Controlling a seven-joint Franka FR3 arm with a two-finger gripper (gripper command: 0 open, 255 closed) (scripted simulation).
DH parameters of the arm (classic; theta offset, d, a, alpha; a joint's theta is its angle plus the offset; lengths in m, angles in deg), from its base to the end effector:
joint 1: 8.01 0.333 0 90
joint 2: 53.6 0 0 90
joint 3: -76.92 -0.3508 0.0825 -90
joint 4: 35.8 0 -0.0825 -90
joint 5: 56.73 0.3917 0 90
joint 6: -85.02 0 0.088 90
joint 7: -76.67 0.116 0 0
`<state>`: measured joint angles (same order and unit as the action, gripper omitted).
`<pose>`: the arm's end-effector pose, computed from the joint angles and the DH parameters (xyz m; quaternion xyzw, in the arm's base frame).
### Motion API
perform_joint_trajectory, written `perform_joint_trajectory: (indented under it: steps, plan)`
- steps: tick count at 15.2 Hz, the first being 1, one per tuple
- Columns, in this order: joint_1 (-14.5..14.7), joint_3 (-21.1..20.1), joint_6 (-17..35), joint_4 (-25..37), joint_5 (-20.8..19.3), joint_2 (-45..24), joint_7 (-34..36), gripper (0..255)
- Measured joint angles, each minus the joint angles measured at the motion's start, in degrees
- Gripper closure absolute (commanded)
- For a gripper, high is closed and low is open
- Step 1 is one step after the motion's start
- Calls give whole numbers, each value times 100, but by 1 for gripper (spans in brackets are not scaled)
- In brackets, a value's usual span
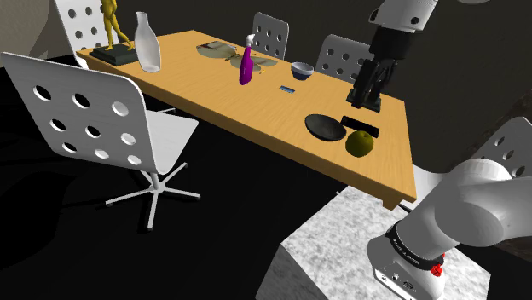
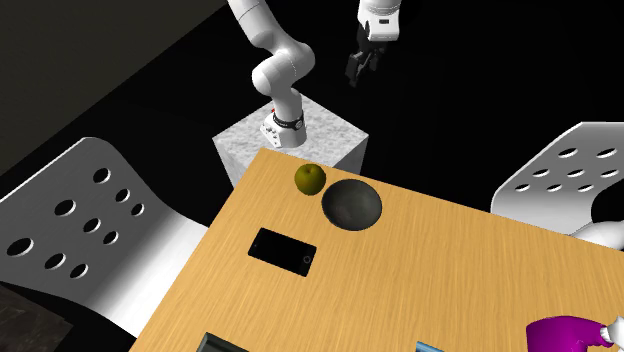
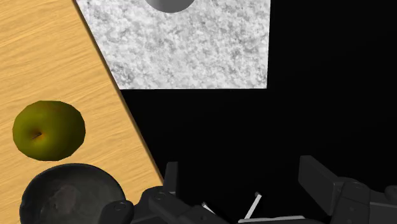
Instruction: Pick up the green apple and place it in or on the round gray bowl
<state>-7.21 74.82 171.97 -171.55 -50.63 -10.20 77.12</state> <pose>0.2895 0.0310 0.5874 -0.9979 -0.0161 0.0482 0.0395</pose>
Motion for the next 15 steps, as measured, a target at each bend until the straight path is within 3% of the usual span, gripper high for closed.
perform_joint_trajectory:
  steps: [6, 15]
  plan:
    - [-189, 262, 509, -629, -446, 286, -396, 0]
    - [-752, 1012, 1988, -1669, -1535, 357, -1258, 0]
